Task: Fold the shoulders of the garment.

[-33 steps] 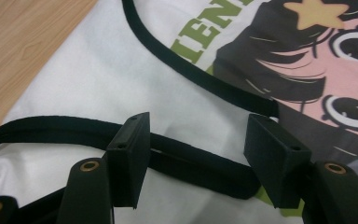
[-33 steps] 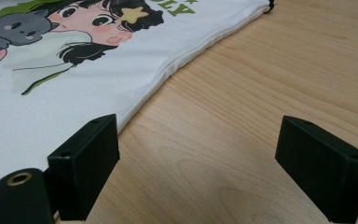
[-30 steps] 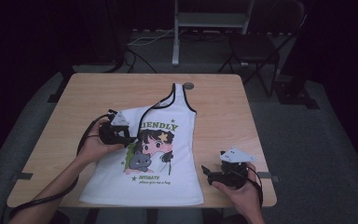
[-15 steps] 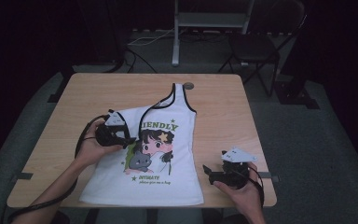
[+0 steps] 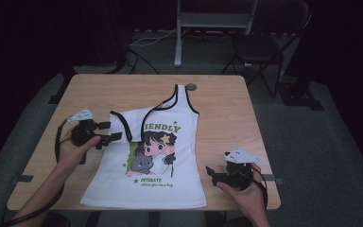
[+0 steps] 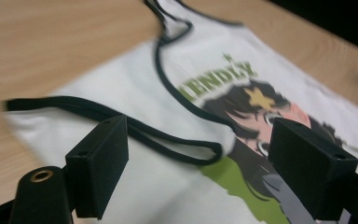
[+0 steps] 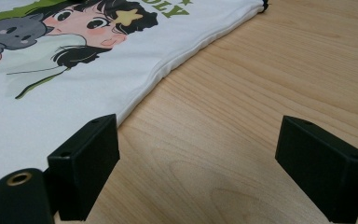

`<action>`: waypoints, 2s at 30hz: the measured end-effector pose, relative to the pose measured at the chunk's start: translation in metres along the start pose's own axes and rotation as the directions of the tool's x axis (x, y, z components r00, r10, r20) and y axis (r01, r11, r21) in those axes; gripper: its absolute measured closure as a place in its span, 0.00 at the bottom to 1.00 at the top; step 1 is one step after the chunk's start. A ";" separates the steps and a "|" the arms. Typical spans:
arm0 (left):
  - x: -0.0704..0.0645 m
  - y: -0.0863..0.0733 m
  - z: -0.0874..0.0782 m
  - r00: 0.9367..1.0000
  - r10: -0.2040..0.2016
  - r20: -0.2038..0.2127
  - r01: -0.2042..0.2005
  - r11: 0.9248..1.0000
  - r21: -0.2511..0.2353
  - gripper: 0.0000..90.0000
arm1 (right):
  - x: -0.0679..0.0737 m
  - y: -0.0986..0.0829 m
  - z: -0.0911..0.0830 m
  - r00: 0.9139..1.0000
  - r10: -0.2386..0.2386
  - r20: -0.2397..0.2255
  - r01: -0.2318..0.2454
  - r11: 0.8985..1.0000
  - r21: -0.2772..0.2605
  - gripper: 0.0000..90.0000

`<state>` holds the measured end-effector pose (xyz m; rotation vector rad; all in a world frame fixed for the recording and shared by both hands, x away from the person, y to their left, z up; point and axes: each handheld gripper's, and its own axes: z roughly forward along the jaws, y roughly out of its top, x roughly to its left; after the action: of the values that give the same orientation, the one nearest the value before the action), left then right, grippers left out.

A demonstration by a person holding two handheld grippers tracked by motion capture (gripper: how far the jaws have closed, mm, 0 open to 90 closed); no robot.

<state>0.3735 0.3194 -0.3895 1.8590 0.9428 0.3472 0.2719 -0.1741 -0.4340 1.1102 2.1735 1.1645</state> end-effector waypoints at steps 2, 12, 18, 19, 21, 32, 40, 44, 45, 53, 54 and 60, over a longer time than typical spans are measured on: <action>0.003 -0.003 -0.012 0.999 0.014 -0.037 -0.014 1.000 -0.002 0.22 | -0.002 0.001 0.001 1.000 0.004 -0.002 -0.004 1.000 0.001 0.15; 0.012 -0.025 -0.061 0.991 0.007 -0.136 -0.013 0.999 -0.046 0.22 | -0.013 0.025 0.008 1.000 -0.016 -0.001 0.016 1.000 -0.009 0.15; 0.016 -0.039 -0.083 0.983 0.001 -0.181 -0.009 0.999 -0.046 0.22 | -0.018 0.042 0.016 0.999 -0.033 -0.002 0.033 0.999 -0.016 0.15; 0.015 -0.041 -0.086 0.982 -0.004 -0.187 -0.006 0.999 -0.053 0.22 | -0.019 0.045 0.018 0.999 -0.036 -0.002 0.036 0.999 -0.016 0.15; 0.013 -0.046 -0.092 0.980 -0.006 -0.199 -0.006 0.998 -0.060 0.22 | -0.022 0.050 0.021 0.999 -0.039 -0.001 0.039 0.999 -0.013 0.15; 0.005 -0.072 -0.118 0.963 -0.025 -0.269 0.003 0.996 -0.084 0.22 | -0.041 0.083 0.039 0.998 -0.061 0.010 0.061 0.998 -0.017 0.15; 0.004 -0.083 -0.120 0.956 -0.076 -0.282 0.042 0.991 -0.127 0.22 | -0.064 0.111 0.060 0.999 -0.046 0.028 0.047 0.999 -0.020 0.15; 0.006 -0.087 -0.114 0.957 -0.094 -0.276 0.059 0.990 -0.131 0.22 | -0.079 0.130 0.078 0.998 -0.042 0.045 0.042 0.999 -0.005 0.15; 0.006 -0.087 -0.113 0.955 -0.097 -0.279 0.062 0.989 -0.132 0.22 | -0.083 0.135 0.083 0.998 -0.041 0.050 0.041 0.999 0.003 0.15; 0.012 -0.093 -0.100 0.943 -0.106 -0.315 0.073 0.991 -0.116 0.22 | -0.114 0.177 0.120 0.998 0.060 0.031 -0.060 0.998 0.019 0.15; 0.014 -0.094 -0.099 0.942 -0.112 -0.315 0.080 0.990 -0.113 0.22 | -0.117 0.181 0.123 0.997 0.067 0.038 -0.068 0.998 0.017 0.15; 0.016 -0.095 -0.090 0.939 -0.118 -0.324 0.087 0.990 -0.108 0.22 | -0.127 0.202 0.152 0.993 0.112 0.036 -0.113 0.993 0.038 0.25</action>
<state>0.2869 0.4090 -0.4314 1.6887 1.2241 0.6425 0.5397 -0.1370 -0.3490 1.2751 2.1417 1.1456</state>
